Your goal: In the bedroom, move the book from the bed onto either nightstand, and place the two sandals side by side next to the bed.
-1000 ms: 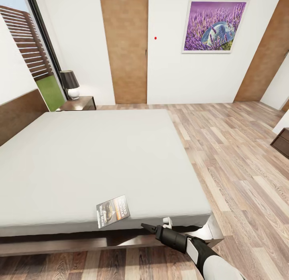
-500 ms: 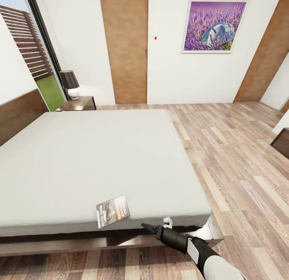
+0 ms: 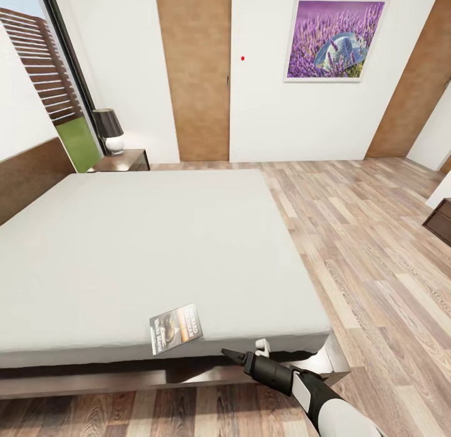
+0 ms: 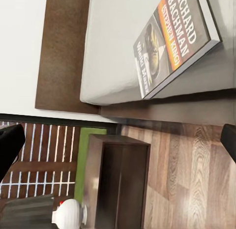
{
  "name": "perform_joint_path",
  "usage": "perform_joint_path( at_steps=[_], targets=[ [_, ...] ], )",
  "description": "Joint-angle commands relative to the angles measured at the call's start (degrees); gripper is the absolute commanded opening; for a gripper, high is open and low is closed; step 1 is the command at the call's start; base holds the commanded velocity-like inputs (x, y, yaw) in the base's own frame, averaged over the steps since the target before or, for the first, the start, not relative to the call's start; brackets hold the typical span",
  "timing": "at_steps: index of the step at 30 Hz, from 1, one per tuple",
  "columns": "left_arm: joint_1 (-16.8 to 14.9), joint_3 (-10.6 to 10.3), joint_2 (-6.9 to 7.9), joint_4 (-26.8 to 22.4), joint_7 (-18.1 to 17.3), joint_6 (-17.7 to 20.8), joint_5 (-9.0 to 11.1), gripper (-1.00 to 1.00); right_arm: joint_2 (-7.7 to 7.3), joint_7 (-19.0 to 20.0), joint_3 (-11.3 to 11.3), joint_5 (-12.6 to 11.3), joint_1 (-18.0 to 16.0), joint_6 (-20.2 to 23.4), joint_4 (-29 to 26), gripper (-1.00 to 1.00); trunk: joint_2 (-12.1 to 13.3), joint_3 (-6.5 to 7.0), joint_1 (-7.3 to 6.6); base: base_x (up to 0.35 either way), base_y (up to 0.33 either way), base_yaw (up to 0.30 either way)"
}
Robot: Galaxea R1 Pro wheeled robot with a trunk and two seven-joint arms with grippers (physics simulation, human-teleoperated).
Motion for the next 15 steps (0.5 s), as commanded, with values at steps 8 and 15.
perform_joint_path(
  at_steps=[8, 15],
  targets=[
    [0.0, -1.7, -0.45, 0.0, 0.8, 1.9, -1.3, 1.00, 0.03, 0.2, -0.5, 0.4, 0.0, 0.5, -0.2, 1.00, 0.0, -0.06, 0.01, 0.000, 0.000, 0.000],
    [-0.1, -2.9, -0.97, 0.0, 0.8, 1.9, -4.8, 1.00, 0.02, 0.3, -0.5, 0.4, 0.0, 0.5, -0.2, 1.00, -0.4, -0.24, 0.22, 0.000, 0.000, 0.000]
  ],
)
